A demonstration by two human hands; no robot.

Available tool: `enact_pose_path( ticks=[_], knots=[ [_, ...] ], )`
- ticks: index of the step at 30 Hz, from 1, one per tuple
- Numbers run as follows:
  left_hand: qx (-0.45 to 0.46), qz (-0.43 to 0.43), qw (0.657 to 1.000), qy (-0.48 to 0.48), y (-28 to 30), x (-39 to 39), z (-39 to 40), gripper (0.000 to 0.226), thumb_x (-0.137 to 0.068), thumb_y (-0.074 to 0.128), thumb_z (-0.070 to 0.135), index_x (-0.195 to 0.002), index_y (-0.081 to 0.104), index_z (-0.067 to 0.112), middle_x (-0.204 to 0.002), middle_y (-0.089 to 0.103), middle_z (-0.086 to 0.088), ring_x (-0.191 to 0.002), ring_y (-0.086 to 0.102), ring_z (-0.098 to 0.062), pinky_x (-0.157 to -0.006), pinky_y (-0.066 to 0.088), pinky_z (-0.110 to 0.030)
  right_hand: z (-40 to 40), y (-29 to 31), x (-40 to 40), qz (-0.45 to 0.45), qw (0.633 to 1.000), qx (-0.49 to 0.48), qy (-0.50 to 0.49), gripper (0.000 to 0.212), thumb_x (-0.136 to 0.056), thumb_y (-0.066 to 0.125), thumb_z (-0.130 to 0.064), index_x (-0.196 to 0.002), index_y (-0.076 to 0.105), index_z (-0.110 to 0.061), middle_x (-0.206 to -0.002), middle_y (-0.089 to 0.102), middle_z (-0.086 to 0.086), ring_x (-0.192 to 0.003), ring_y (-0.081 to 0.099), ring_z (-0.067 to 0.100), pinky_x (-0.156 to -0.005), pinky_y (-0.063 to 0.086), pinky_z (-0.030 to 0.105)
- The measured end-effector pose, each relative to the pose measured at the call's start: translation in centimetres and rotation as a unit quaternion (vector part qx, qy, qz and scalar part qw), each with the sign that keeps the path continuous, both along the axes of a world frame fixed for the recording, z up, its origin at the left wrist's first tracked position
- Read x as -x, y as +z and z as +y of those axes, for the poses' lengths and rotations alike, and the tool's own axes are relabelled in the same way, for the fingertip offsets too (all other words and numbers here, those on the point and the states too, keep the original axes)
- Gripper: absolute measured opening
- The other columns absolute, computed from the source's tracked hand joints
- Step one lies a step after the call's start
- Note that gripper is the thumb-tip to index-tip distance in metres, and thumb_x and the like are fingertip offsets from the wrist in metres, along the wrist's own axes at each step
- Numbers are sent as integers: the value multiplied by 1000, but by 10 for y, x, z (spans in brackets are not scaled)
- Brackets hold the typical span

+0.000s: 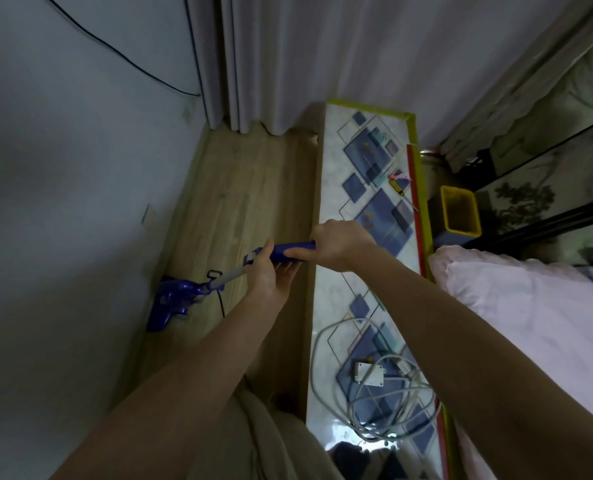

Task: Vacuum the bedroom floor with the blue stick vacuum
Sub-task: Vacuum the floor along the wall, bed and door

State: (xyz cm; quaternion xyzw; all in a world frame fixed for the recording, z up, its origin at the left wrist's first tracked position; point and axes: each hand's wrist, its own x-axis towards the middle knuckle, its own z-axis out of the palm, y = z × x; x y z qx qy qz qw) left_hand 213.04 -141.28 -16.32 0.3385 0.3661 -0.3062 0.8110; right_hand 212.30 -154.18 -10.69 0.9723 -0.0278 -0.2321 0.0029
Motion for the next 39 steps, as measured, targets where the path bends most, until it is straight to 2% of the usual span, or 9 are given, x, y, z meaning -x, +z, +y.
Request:
enact_pose_path(
  ticks=[8,10,13,18,22,26,30,34,39],
  knots=[
    [5,28,999,-35,0,18,-22,36,-95,57,16,-127,45,2,-105,59,-20,-98,63,-32,-95,51,-44,-27,-3,28,24,1000,0,-14,67,-84,31,-81,-66,49,-18,-59,50,-2,-54,49,14,-55,38,27],
    [19,31,999,-40,11,20,-34,28,-96,55,13,-121,46,2,-103,57,-22,-97,61,-33,-93,51,-43,-40,6,31,16,1000,14,-18,68,-83,31,-82,-65,48,-19,-59,50,-2,-54,49,13,-62,42,30],
    [33,35,996,-76,28,22,-56,11,-96,52,10,-105,51,2,-105,56,-22,-105,59,-35,-92,50,-43,-63,19,39,2,999,42,-33,73,-80,31,-84,-68,54,-16,-63,54,-1,-56,51,14,-57,36,29],
    [49,26,989,-136,47,30,-86,11,-99,47,11,-93,50,2,-96,53,-21,-84,57,-32,-87,49,-41,-88,40,61,-26,995,85,-51,79,-78,28,-86,-79,60,-13,-62,55,-1,-59,55,16,-57,44,31],
    [46,12,985,-166,48,39,-96,11,-100,44,11,-101,50,1,-100,53,-22,-84,57,-33,-89,51,-45,-91,50,77,-34,994,66,-79,70,-83,34,-80,-60,48,-15,-56,48,-1,-56,51,16,-54,39,31],
    [31,6,984,-178,42,46,-94,10,-99,46,11,-95,49,2,-97,53,-21,-83,57,-31,-94,49,-42,-88,37,88,-34,993,65,-92,72,-84,34,-79,-69,56,-12,-58,50,-1,-55,49,15,-53,38,30],
    [7,6,986,-164,34,45,-75,11,-99,48,10,-93,50,1,-95,53,-20,-84,57,-32,-97,47,-43,-75,14,84,-32,995,16,-98,72,-85,34,-78,-70,58,-12,-63,56,1,-58,54,17,-56,40,32],
    [-40,16,991,-124,20,24,-40,20,-96,53,10,-112,48,-1,-98,56,-22,-85,60,-33,-79,52,-44,-42,-3,61,-32,997,-10,-72,68,-86,34,-77,-60,48,-16,-57,49,-1,-53,49,17,-51,35,29],
    [-33,-1,997,-76,19,-18,-6,12,-99,50,12,-98,51,1,-97,55,-20,-84,60,-28,-85,50,-41,-12,2,1,-38,999,4,6,69,-86,33,-78,-64,53,-15,-57,50,-1,-50,48,14,-48,31,28]
  ],
)
